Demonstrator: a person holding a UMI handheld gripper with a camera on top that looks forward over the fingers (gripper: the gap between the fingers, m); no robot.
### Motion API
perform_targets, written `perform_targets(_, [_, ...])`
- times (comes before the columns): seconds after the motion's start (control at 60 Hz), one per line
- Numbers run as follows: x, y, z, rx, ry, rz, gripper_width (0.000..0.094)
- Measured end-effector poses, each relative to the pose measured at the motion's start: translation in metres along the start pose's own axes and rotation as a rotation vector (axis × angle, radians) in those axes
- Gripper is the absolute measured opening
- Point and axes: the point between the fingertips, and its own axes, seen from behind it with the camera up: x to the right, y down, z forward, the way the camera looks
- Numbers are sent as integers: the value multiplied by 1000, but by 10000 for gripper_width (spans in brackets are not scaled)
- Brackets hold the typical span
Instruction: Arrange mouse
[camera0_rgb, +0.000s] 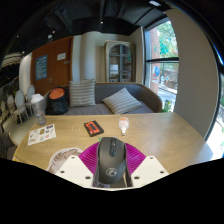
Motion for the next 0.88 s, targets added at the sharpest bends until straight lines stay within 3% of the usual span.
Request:
perform_targets(0.183, [-126, 60, 24, -100, -92, -70, 381])
perform_targets(0.35, [-140, 116, 48, -221, -31, -120, 414])
perform_targets(0.467, [-137, 114, 49, -205, -23, -179, 503])
perform_targets(0.567, [-138, 106, 30, -177, -76, -181, 861])
perform_targets(0.883, [-85, 133, -126, -66, -219, -113, 851])
